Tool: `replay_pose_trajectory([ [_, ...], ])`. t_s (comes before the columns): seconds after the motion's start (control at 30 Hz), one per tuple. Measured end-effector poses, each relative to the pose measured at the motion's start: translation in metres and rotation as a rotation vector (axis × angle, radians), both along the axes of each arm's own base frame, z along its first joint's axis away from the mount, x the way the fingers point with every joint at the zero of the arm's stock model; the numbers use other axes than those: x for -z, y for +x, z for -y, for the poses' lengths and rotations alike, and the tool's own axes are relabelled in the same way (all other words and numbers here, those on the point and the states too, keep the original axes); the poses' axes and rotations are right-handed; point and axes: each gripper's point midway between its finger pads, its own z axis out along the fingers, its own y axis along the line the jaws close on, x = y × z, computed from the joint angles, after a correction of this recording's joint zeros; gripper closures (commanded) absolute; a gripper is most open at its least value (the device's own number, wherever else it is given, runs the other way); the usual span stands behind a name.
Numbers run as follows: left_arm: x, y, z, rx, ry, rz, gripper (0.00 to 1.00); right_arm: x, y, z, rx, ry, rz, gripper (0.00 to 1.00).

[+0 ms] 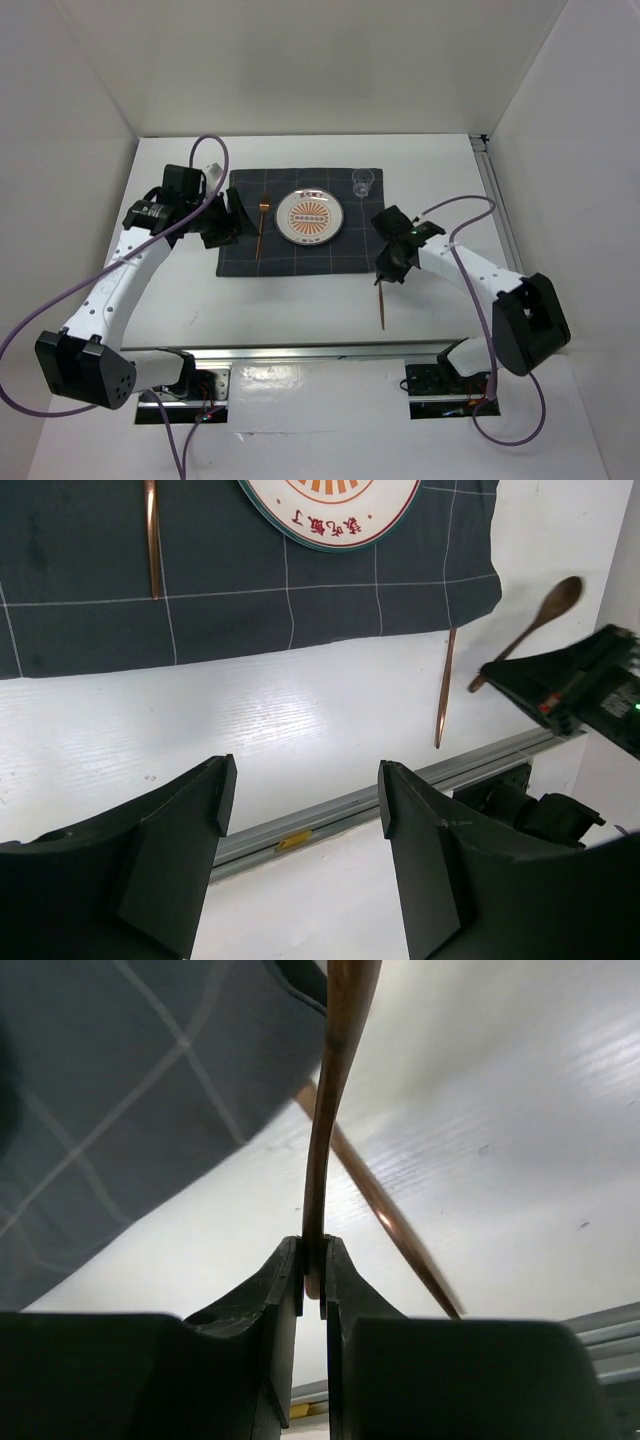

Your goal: Set the dinner table for one person

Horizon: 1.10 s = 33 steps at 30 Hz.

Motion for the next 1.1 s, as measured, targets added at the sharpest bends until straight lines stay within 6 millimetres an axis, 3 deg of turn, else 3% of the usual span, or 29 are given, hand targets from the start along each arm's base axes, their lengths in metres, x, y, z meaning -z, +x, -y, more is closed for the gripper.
replay_pose_trajectory([
  [0.13, 0.001, 0.001, 0.0, -0.001, 0.002, -0.001, 0.25, -0.038, 0.021, -0.001, -0.107, -0.023, 0.12, 1.0],
  [0.2, 0.002, 0.001, 0.0, 0.0, 0.003, -0.007, 0.25, -0.061, 0.044, -0.012, -0.205, -0.022, 0.17, 1.0],
  [0.3, 0.005, 0.004, 0.0, -0.001, 0.008, -0.016, 0.25, -0.077, 0.086, -0.033, -0.345, -0.03, 0.215, 1.0],
  [0.4, 0.006, 0.006, -0.001, -0.005, 0.014, -0.018, 0.25, -0.06, 0.109, -0.048, -0.478, -0.045, 0.202, 1.0],
  [0.53, 0.005, 0.007, -0.004, -0.016, 0.029, -0.015, 0.25, -0.017, 0.106, -0.052, -0.617, -0.05, 0.095, 1.0],
  [0.63, 0.004, 0.006, -0.005, -0.02, 0.035, -0.017, 0.25, 0.002, 0.107, -0.048, -0.668, -0.04, 0.05, 1.0],
  [0.97, 0.003, 0.001, -0.011, -0.038, 0.06, -0.02, 0.25, 0.041, 0.129, -0.039, -0.729, -0.037, -0.001, 1.0],
  [1.03, 0.001, 0.0, -0.012, -0.041, 0.061, -0.01, 0.25, 0.042, 0.131, -0.04, -0.74, -0.038, -0.001, 0.98],
  [1.1, -0.001, -0.001, -0.012, -0.043, 0.061, -0.001, 0.25, 0.039, 0.134, -0.04, -0.746, -0.042, 0.012, 0.89],
])
